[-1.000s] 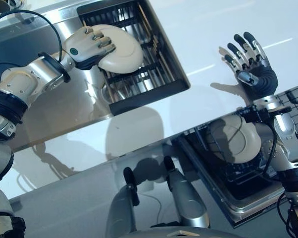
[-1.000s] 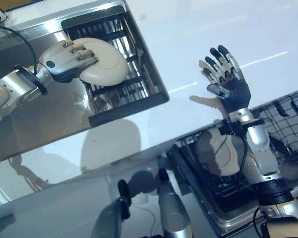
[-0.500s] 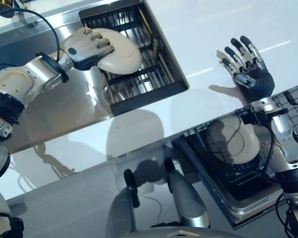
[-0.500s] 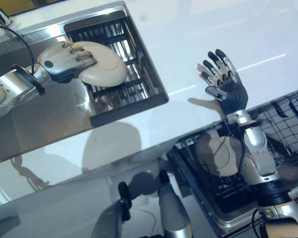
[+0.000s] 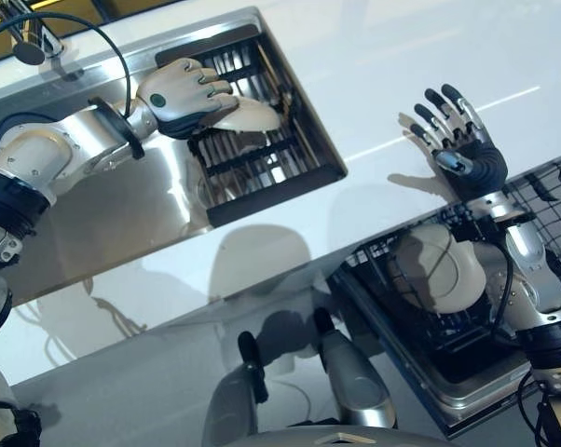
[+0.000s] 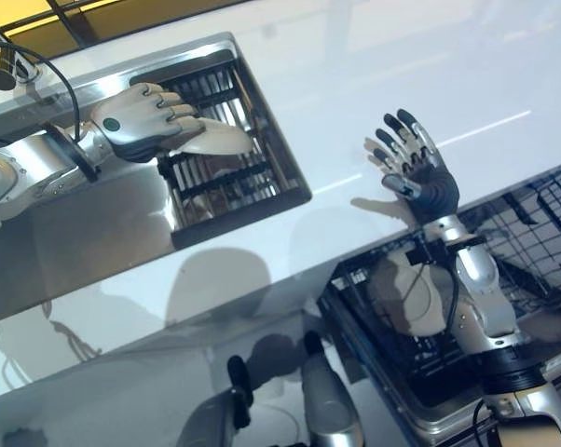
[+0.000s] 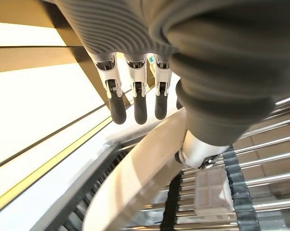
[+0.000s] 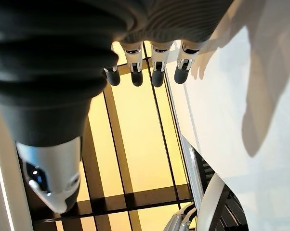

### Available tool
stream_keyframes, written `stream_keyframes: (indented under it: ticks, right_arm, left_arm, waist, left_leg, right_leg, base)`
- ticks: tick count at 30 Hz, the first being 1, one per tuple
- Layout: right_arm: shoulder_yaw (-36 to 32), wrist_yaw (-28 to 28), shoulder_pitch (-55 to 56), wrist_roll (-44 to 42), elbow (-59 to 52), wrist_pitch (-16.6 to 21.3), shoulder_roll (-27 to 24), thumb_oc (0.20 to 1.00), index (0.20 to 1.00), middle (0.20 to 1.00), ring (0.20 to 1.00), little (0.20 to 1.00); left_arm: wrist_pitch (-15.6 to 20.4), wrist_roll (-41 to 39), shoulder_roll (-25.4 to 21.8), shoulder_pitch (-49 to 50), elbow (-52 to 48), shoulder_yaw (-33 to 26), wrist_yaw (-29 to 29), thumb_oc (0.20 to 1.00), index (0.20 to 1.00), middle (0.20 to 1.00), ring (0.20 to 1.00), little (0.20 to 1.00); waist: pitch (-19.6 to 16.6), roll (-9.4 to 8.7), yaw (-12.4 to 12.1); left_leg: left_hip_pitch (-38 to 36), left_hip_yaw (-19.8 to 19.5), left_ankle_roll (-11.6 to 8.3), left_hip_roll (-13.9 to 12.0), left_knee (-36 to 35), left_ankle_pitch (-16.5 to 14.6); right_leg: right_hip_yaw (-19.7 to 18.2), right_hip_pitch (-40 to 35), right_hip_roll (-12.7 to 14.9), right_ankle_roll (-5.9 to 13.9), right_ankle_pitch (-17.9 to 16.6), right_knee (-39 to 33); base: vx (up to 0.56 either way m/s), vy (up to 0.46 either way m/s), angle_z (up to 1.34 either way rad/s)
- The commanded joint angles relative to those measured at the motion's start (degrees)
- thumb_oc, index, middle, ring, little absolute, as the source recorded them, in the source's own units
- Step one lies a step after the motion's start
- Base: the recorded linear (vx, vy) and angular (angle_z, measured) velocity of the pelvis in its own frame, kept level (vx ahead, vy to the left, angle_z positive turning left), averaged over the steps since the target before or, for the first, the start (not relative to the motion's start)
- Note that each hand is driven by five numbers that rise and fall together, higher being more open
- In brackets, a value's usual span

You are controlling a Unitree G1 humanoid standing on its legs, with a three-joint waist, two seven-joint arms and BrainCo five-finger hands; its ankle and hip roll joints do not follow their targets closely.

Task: Pick up plates and place into dishwasher.

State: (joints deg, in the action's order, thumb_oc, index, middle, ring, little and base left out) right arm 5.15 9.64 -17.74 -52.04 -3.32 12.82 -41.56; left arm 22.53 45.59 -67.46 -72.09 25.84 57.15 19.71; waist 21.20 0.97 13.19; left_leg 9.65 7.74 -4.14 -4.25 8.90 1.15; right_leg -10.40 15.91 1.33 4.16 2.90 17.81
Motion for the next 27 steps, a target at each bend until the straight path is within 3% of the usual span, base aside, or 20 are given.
stream_keyframes:
  ticks: [1, 8, 9, 11, 12, 19, 27]
  right_arm:
    - [-2.8, 1.2, 0.8, -2.2, -1.3, 1.7, -0.1, 1.0, 1.0, 1.0, 1.0, 1.0]
    - [-3.2, 1.2, 1.2, -2.2, -1.6, 1.7, 0.0, 1.0, 1.0, 1.0, 1.0, 1.0]
    - [-3.2, 1.3, 1.1, -2.2, -1.6, 1.7, 0.0, 1.0, 1.0, 1.0, 1.0, 1.0]
    - [-3.0, 1.3, 0.9, -2.1, -1.3, 1.8, 0.1, 1.0, 1.0, 1.0, 1.0, 1.0]
    - [-2.9, 1.3, 0.8, -2.0, -1.2, 1.9, 0.0, 1.0, 1.0, 1.0, 1.0, 1.0]
    - [-2.3, 0.1, -1.2, -1.4, -0.8, 2.1, 0.6, 1.0, 1.0, 1.0, 1.0, 1.0]
    - [-1.9, -0.6, -2.4, -1.1, -1.3, 2.2, 1.4, 1.0, 1.0, 1.0, 1.0, 1.0]
  left_arm:
    - [-1.3, -5.2, -2.2, -0.4, -1.0, -4.2, 0.2, 0.2, 0.2, 0.2, 0.2, 0.2]
    - [-4.2, -5.3, -1.8, 1.7, -0.6, -6.3, 1.3, 0.2, 0.2, 0.2, 0.2, 0.2]
    - [-4.6, -5.1, -1.6, 2.1, -0.3, -6.6, 2.1, 0.275, 0.275, 0.275, 0.275, 0.275]
    - [-5.1, -5.2, -1.1, 2.7, 0.5, -7.4, 3.4, 0.875, 0.875, 0.875, 0.875, 0.875]
    - [-5.4, -5.2, -0.9, 2.9, 0.7, -7.6, 3.8, 1.0, 1.0, 1.0, 1.0, 1.0]
    - [-10.4, -5.1, 3.3, 5.3, 6.2, -10.3, 5.8, 1.0, 1.0, 1.0, 1.0, 1.0]
    - [-8.4, -0.6, 6.3, 7.0, 9.9, -11.3, 6.9, 1.0, 1.0, 1.0, 1.0, 1.0]
  waist:
    - [-3.9, -0.01, 0.2]
    - [-3.9, -0.09, 0.3]
    - [-3.9, -0.11, 0.3]
    - [-3.8, -0.13, 0.3]
    - [-3.7, -0.13, 0.4]
    - [-2.7, -0.74, 0.7]
    - [-1.9, -1.74, 1.1]
  left_leg:
    - [1.9, -1.5, 1.62, 0.8, 0.6, -1.7]
    - [1.7, -1.4, 1.59, 0.8, 0.6, -1.7]
    - [1.7, -1.4, 1.58, 0.8, 0.6, -1.7]
    - [1.7, -1.4, 1.53, 0.7, 0.6, -1.5]
    - [1.8, -1.4, 1.51, 0.7, 0.6, -1.5]
    - [2.9, -1.3, 1.36, 0.3, 0.7, -0.9]
    - [3.6, -0.6, 1.42, 0.2, 0.8, -0.7]
  right_leg:
    - [5.1, -1.9, 2.9, 1.99, -0.6, -4.1]
    - [5.0, -1.9, 2.9, 2.17, -0.6, -3.9]
    - [5.0, -1.8, 2.9, 2.19, -0.6, -3.8]
    - [4.9, -1.7, 2.9, 2.2, -0.6, -3.7]
    - [4.9, -1.6, 2.9, 2.19, -0.7, -3.7]
    - [4.9, -0.2, 2.8, 2.12, -0.8, -2.9]
    - [4.7, 1.1, 2.7, 2.3, -1.5, -2.8]
  base:
    - [0.04, -0.001, 0.0]
    - [0.0, 0.0, 0.0]
    - [0.0, 0.0, 0.0]
    - [0.0, 0.0, 0.0]
    - [0.0, 0.0, 0.0]
    - [-0.04, -0.002, 0.0]
    - [-0.04, -0.018, 0.0]
